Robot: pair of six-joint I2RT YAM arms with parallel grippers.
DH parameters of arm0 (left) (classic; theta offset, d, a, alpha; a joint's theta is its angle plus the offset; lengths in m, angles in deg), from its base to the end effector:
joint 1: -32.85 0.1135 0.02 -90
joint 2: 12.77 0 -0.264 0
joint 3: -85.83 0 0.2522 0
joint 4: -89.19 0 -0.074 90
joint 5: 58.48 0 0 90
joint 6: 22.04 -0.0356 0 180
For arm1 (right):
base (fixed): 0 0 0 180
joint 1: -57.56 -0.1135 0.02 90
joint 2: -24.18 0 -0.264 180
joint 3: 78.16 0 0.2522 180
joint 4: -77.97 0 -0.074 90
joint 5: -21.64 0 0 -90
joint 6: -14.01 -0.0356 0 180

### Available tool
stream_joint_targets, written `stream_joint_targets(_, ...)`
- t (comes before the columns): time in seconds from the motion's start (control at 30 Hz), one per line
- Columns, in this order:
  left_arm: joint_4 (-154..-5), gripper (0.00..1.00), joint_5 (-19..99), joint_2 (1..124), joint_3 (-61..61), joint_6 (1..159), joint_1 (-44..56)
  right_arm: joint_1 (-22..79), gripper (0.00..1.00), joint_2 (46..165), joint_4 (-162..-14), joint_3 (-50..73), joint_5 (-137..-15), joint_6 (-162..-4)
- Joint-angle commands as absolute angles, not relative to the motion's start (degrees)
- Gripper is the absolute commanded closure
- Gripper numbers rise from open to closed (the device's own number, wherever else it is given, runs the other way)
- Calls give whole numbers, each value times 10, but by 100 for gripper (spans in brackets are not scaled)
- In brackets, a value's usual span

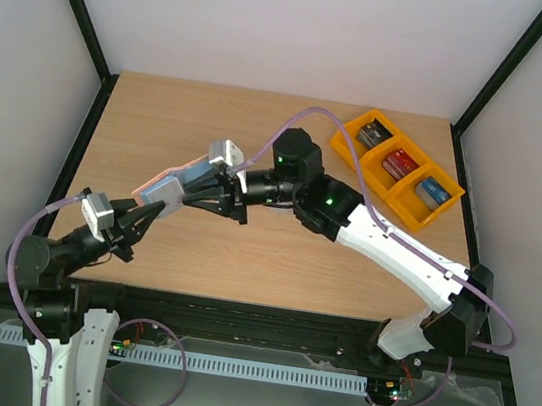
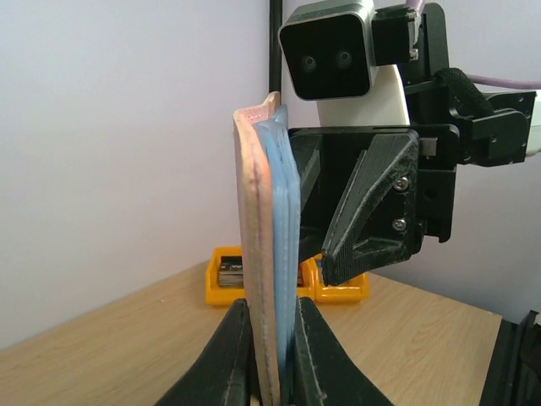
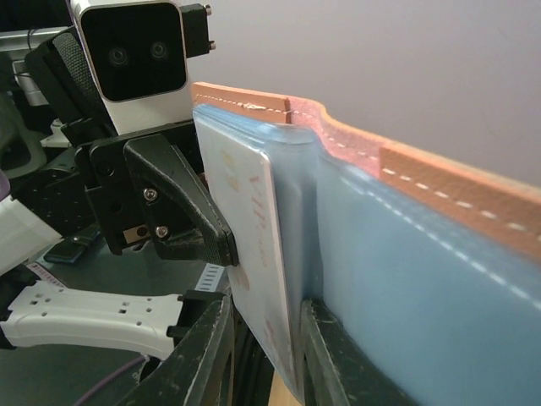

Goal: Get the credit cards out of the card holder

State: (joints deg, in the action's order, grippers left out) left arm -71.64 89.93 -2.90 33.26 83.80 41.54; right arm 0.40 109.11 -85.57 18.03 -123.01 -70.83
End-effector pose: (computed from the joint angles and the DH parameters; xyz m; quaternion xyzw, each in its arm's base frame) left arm 0.0344 -0.0254 0.3668 0.2972 0.5542 -0.3124 0.7120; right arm 0.1590 0.2999 0.4171 -0.6043 0.4012 0.5673 0.3898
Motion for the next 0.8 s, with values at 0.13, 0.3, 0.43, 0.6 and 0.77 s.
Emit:
stream_joint_targets(0.13, -746, 98, 856, -25, 361, 883, 416, -41, 75, 1045, -964, 128, -1231, -699)
stream_joint_targets(0.3, -745, 98, 806, -31, 372, 906, 416, -41, 74, 1014, -1003, 84, -1138, -721)
stream_joint_targets(0.43, -746, 98, 797, -40, 397, 936, 416, -40, 73, 996, -1003, 59, -1075, -726)
stream_joint_targets(0.6, -748, 98, 792, -45, 417, 953, 416, -37, 71, 971, -963, 52, -1040, -737)
stream_joint_targets(0.77, -737, 98, 755, -41, 430, 966, 416, -36, 68, 943, -988, 25, -1062, -777)
